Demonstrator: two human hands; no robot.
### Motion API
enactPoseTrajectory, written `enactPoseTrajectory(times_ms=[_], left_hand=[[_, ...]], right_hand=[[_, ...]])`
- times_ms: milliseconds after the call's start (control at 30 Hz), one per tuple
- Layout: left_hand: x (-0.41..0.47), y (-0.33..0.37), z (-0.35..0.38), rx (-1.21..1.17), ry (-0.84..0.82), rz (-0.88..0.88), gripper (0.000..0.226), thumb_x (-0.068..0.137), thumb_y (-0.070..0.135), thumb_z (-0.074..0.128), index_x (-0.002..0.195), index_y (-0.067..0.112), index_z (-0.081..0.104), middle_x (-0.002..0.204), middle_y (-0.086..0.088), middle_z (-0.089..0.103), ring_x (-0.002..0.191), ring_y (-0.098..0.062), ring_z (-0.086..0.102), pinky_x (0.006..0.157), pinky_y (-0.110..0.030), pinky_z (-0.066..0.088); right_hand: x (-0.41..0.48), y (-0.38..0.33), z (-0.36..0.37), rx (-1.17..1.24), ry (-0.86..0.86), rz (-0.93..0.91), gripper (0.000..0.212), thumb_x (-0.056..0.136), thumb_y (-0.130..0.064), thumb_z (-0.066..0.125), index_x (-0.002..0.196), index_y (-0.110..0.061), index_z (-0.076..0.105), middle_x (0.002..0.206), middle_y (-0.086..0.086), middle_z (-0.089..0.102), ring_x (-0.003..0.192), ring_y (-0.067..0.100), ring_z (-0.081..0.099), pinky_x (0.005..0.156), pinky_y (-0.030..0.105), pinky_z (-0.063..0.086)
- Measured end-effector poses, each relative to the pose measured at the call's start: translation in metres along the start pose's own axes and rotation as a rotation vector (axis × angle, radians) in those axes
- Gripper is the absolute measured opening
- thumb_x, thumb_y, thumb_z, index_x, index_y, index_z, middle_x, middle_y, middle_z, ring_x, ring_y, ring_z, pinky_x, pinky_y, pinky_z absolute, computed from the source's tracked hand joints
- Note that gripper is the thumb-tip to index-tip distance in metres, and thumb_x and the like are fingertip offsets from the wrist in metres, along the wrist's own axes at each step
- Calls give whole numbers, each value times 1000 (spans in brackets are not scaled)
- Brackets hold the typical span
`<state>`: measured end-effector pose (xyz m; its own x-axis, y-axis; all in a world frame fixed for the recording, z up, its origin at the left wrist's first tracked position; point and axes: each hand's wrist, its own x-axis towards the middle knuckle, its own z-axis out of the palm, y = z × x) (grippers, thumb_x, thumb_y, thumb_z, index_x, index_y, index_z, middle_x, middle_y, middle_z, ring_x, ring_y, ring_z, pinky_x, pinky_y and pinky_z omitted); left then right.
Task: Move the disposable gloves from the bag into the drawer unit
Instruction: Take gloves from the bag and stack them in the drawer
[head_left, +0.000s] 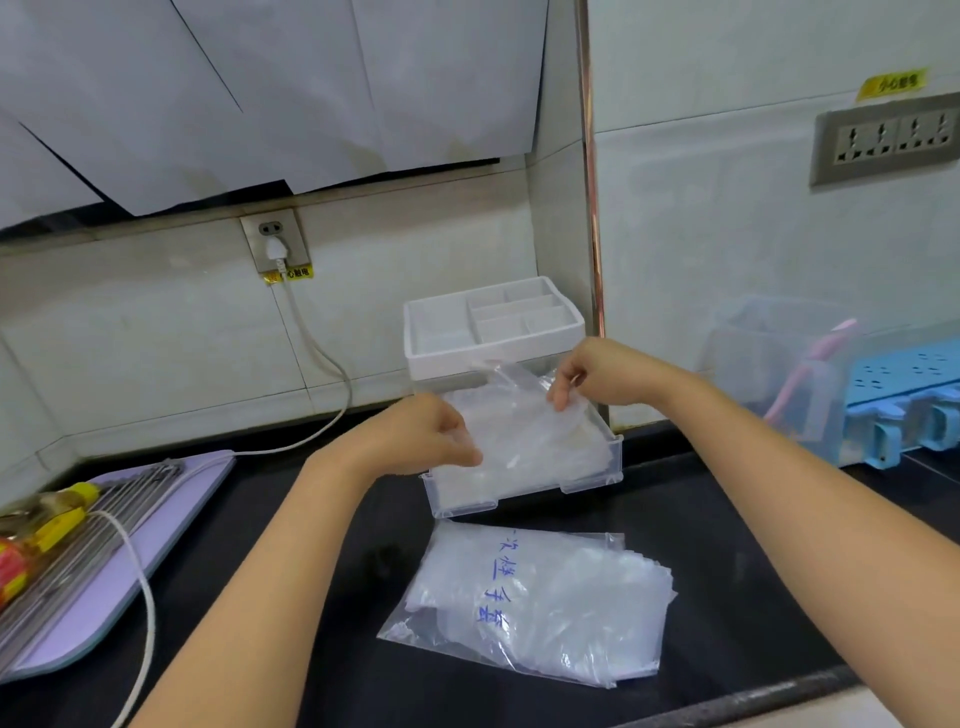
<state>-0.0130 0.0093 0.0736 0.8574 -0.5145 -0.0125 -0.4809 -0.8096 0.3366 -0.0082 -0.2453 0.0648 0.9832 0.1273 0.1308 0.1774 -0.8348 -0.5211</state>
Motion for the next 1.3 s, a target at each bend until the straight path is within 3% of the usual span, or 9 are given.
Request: enactPoseTrajectory(times_ms=[100, 200, 400, 567, 700, 867, 1100, 1233, 1300], left_hand=[[7, 10, 0, -113, 92, 41, 46, 87, 63, 48, 88, 23, 71, 99, 4, 68, 92, -11, 61, 82, -29, 47], [22, 23, 7, -219, 251, 94, 38, 98, 47, 41, 84, 25, 69, 94, 9, 65, 95, -11, 61, 81, -28, 46], [71, 22, 43, -31, -9, -16, 13, 90, 19, 57, 95, 15, 68, 92, 0, 61, 87, -20, 57, 78, -27, 46], [84, 12, 55, 88, -132, -77, 37, 87, 31, 67, 122, 23, 58, 115, 1, 57, 103, -20, 54, 93, -28, 43], [87, 12, 57, 82, -140, -65, 48, 90, 27, 60, 136, 16, 48, 128, -3, 56, 116, -25, 53, 97, -34, 43], [87, 14, 57, 140, -186, -19, 22, 96, 29, 45, 107, 17, 59, 110, -6, 60, 102, -24, 55, 81, -28, 40], [94, 6, 42, 513, -359, -61, 45, 94, 17, 44, 138, 21, 43, 138, -2, 48, 117, -26, 51, 93, -35, 46], [99, 7, 35, 687, -445, -164, 53, 88, 24, 59, 139, 15, 47, 136, -9, 51, 111, -28, 56, 82, -34, 47], [100, 7, 35, 686, -447, -172, 55, 87, 25, 61, 139, 16, 46, 136, -10, 51, 111, -28, 56, 81, -33, 46]], right_hand=[[7, 7, 8, -88, -15, 37, 36, 83, 6, 54, 71, -22, 73, 108, -2, 68, 100, 17, 60, 96, 34, 49], [9, 9, 12, -117, -22, 52, 37, 82, 8, 52, 74, -20, 74, 108, -1, 67, 98, 18, 61, 95, 36, 51], [8, 3, 17, -185, -56, 76, 36, 84, 10, 45, 78, -13, 74, 106, 1, 68, 89, 13, 61, 89, 33, 52], [2, -11, 9, -310, -48, 113, 28, 87, 4, 51, 88, -11, 74, 101, 3, 59, 83, 16, 56, 76, 25, 46], [-2, -36, 14, -80, 38, 23, 26, 89, -4, 53, 92, -12, 77, 82, -6, 63, 69, 6, 54, 61, 16, 43], [10, -42, 50, -199, -346, 80, 30, 91, -4, 45, 108, -8, 69, 99, 4, 68, 80, 15, 52, 74, 25, 43], [11, -27, 50, -297, -483, 184, 59, 94, 1, 36, 149, -20, 30, 156, 1, 24, 142, 22, 26, 111, 31, 26], [21, -29, 51, -413, -483, 269, 61, 94, -8, 45, 151, -9, 24, 155, 11, 26, 136, 29, 36, 105, 35, 36], [30, -31, 55, -455, -493, 305, 55, 93, -10, 47, 147, -6, 32, 141, 12, 45, 110, 27, 54, 88, 33, 47]])
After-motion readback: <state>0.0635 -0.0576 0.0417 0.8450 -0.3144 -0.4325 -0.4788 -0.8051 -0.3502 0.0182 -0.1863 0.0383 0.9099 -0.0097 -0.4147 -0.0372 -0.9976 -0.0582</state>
